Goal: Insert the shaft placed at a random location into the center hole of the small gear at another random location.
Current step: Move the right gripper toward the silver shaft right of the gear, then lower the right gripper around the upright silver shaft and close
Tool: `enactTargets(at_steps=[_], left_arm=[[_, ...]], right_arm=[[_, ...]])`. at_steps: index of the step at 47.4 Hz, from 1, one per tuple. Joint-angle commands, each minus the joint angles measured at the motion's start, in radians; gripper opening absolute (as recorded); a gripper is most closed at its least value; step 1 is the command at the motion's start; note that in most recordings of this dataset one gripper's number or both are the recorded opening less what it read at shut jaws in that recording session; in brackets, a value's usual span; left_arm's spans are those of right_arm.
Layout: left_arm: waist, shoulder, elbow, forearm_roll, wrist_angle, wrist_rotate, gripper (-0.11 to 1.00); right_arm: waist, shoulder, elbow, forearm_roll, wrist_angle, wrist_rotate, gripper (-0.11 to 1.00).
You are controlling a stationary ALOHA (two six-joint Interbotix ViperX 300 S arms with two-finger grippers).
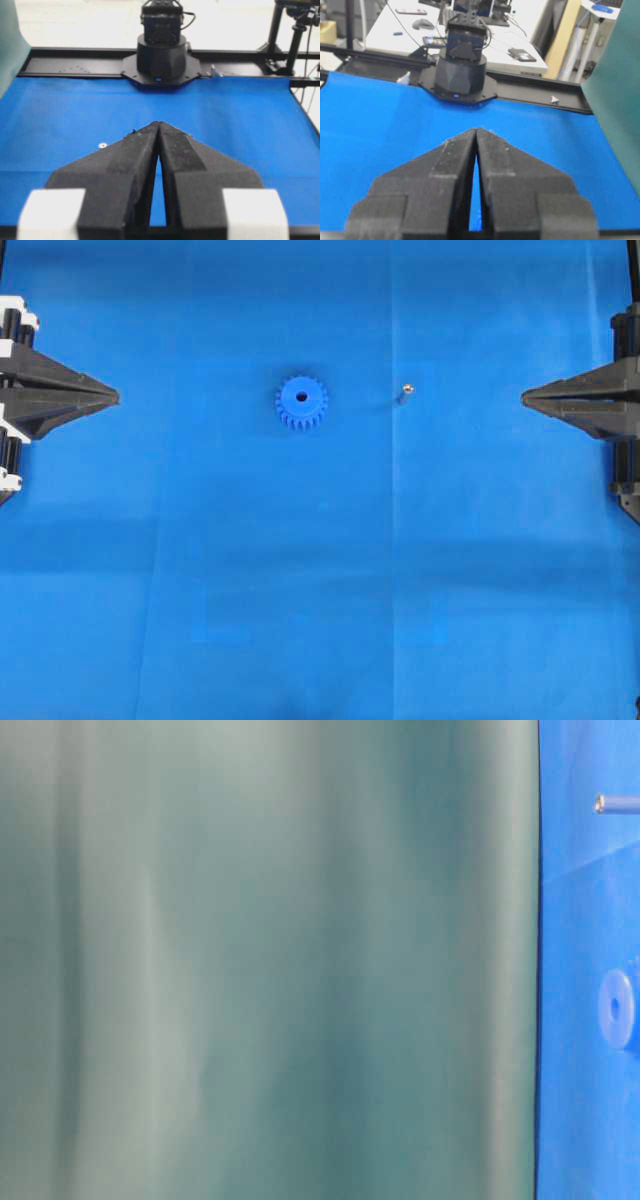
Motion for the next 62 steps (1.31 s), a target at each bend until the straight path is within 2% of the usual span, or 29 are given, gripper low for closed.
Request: enactTargets(at_steps=[1, 6, 16, 26, 30, 33, 36, 43, 45, 51, 62], left_arm=[[0.0, -0.002, -0.014, 0.002, -0.002, -0.005, 0.0], [0.0, -0.006, -0.014, 0.002, 0.005, -0.003, 0.0], [0.0, -0.008, -0.011, 0.002, 0.014, -0.005, 0.0], [0.0, -0.012, -0.008, 0.002, 0.014, -0.005, 0.0], [0.0, -0.017, -0.005, 0.002, 0.014, -0.005, 0.0], [0.0, -0.021, -0.002, 0.003, 0.014, -0.005, 0.0], [0.0, -0.028, 0.003, 0.002, 0.014, -0.005, 0.0], [0.0, -0.037, 0.008, 0.002, 0.015, -0.005, 0.0], [0.0, -0.038, 0.008, 0.002, 0.017, -0.005, 0.0], [0.0, -0.041, 0.011, 0.003, 0.021, -0.005, 0.0], [0.0, -0.041, 0.014, 0.003, 0.021, -0.005, 0.0]], right_arm=[[-0.006, 0.012, -0.021, -0.005, 0.0, -0.012, 0.0], [-0.02, 0.018, -0.034, -0.005, 0.014, -0.011, -0.05], [-0.081, 0.063, -0.031, -0.002, 0.008, -0.009, -0.05], [-0.144, 0.17, -0.018, 0.018, -0.064, -0.006, -0.04], [-0.161, 0.232, -0.018, 0.032, -0.086, -0.005, 0.04], [-0.169, 0.284, -0.018, 0.044, -0.107, -0.005, 0.15], [-0.175, 0.348, -0.018, 0.066, -0.147, -0.005, 0.3], [-0.178, 0.495, -0.02, 0.089, -0.239, -0.006, 0.76], [-0.178, 0.548, -0.026, 0.091, -0.265, -0.005, 0.84], [-0.178, 0.664, -0.035, 0.118, -0.321, -0.005, 0.75], [-0.178, 0.853, -0.046, 0.178, -0.434, -0.005, 0.76]])
